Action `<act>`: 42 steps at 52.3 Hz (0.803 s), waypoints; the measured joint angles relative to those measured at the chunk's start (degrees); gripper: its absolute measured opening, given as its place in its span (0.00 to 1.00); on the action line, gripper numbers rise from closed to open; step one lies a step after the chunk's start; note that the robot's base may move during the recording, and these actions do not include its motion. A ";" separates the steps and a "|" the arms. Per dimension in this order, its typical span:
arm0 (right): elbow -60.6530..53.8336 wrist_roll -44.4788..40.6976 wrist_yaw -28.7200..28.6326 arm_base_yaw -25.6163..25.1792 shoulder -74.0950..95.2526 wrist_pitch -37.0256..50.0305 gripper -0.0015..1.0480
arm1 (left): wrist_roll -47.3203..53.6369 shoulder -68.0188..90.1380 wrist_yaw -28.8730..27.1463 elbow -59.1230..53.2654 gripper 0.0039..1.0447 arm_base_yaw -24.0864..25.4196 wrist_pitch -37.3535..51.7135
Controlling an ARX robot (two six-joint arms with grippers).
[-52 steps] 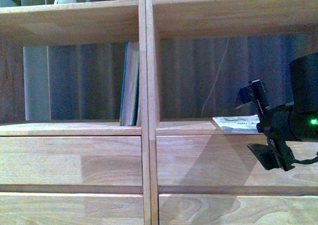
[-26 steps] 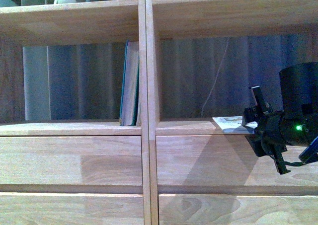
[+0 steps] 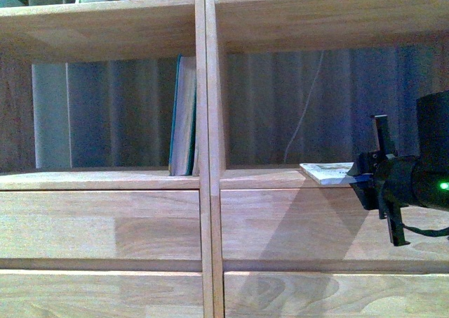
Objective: Organize books on shelf
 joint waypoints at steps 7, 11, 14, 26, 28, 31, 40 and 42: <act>-2.99 1.66 -1.88 -0.66 -3.52 1.36 0.07 | -7.52 5.55 17.86 3.10 0.94 4.85 1.18; -4.31 1.81 -2.75 -0.81 -5.42 1.92 0.07 | -10.01 7.63 22.43 6.40 0.94 5.81 4.35; -5.27 1.84 -3.39 -0.76 -7.08 2.51 0.07 | -11.91 10.21 23.69 9.81 0.94 6.60 8.11; -8.55 1.73 -8.28 1.46 -13.90 6.62 0.07 | -23.63 28.89 24.98 25.49 0.94 6.99 22.62; -8.85 1.73 -8.74 1.88 -14.69 7.15 0.07 | -25.81 31.85 24.92 27.85 0.94 6.67 24.20; -9.46 1.73 -9.60 2.45 -15.91 8.24 0.07 | -28.72 36.72 25.03 31.91 0.94 5.75 26.05; -10.93 1.73 -12.04 3.02 -18.34 11.50 0.07 | -37.88 49.24 25.27 42.38 0.94 1.62 29.22; -11.43 1.73 -13.09 3.17 -18.95 12.46 0.07 | -40.13 52.35 24.46 45.11 0.94 0.00 29.33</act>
